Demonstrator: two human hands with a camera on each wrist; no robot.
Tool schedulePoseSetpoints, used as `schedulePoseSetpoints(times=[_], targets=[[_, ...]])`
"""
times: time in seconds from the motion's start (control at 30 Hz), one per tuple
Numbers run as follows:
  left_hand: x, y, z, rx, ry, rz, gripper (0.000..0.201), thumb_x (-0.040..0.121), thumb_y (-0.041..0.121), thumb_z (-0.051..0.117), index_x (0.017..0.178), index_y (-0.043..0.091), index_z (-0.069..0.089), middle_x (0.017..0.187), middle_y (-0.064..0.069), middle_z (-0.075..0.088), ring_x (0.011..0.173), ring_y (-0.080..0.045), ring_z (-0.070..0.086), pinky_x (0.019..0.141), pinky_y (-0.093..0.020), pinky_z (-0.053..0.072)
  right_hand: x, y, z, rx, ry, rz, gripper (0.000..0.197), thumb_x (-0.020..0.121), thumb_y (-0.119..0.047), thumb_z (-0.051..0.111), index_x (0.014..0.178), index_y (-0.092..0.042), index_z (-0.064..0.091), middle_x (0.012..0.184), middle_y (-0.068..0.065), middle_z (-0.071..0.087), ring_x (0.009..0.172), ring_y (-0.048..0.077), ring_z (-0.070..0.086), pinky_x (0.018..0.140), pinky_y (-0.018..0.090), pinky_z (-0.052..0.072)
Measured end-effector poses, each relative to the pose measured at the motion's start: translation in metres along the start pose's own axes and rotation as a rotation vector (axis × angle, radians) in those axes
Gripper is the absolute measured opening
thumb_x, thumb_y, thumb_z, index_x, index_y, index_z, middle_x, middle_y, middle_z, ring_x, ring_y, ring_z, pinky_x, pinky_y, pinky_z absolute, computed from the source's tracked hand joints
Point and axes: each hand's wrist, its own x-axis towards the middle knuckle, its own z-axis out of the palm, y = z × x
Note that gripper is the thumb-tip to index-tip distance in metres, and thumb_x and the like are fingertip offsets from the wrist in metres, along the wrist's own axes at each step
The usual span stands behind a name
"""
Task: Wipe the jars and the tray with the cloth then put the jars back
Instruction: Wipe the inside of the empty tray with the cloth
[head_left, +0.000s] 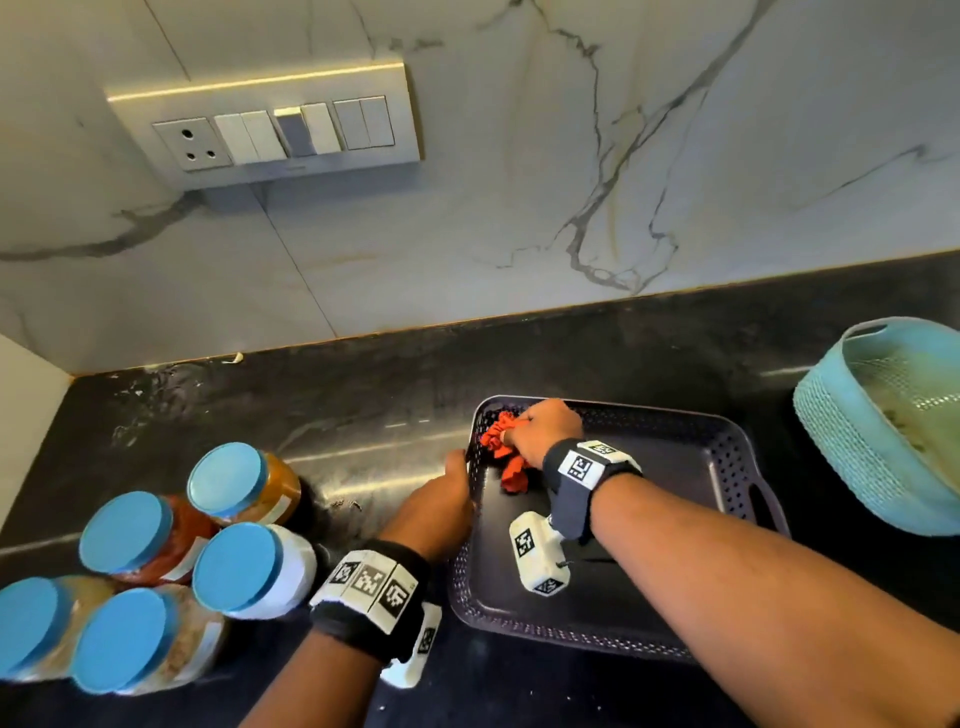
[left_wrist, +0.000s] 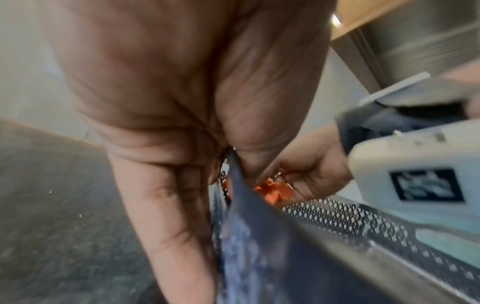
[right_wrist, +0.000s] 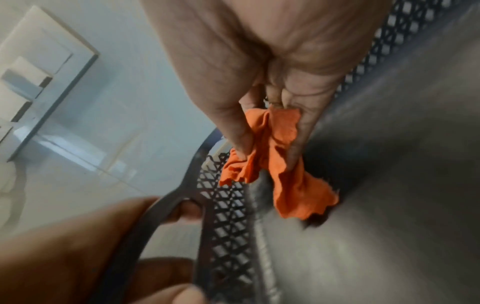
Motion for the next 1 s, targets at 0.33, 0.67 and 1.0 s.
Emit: schedulePoseSetpoints(times=[0.33, 0.67, 1.0], targets=[[-0.004, 0.015, -0.006, 0.009, -0.059, -0.039, 0.027, 0.109, 0.035, 0.043, 0.127, 0.017, 0.035, 0.121, -0.017, 0.07, 0.109, -0.033, 0.067, 0.098, -0.046, 0.053, 0.026, 0.012, 0.039, 0.553, -0.09, 0.129, 0.019, 0.088, -0.002, 0.068, 0.07, -0.009, 0.067, 0.081, 0.013, 0.072, 0.088, 0.038, 0.072, 0.086, 0.058, 0.058], [-0.002, 0.016, 0.007, 0.04, -0.014, -0.031, 0.041, 0.106, 0.024, 0.049, 0.14, 0.014, 0.029, 0.11, -0.015, 0.073, 0.091, -0.034, 0.07, 0.077, -0.04, 0.054, -0.002, 0.009, 0.018, 0.771, -0.074, 0.067, 0.013, 0.094, -0.003, 0.064, 0.091, -0.014, 0.071, 0.086, 0.012, 0.073, 0.075, 0.027, 0.07, 0.07, 0.044, 0.062], [-0.001, 0.017, 0.007, -0.174, -0.041, -0.048, 0.048, 0.105, 0.025, 0.044, 0.148, 0.019, 0.024, 0.107, -0.012, 0.068, 0.082, -0.028, 0.069, 0.071, -0.041, 0.062, -0.002, 0.02, 0.015, 0.525, -0.243, -0.13, 0.024, 0.059, -0.02, 0.087, 0.081, -0.015, 0.077, 0.083, 0.011, 0.077, 0.081, 0.032, 0.075, 0.081, 0.054, 0.062]])
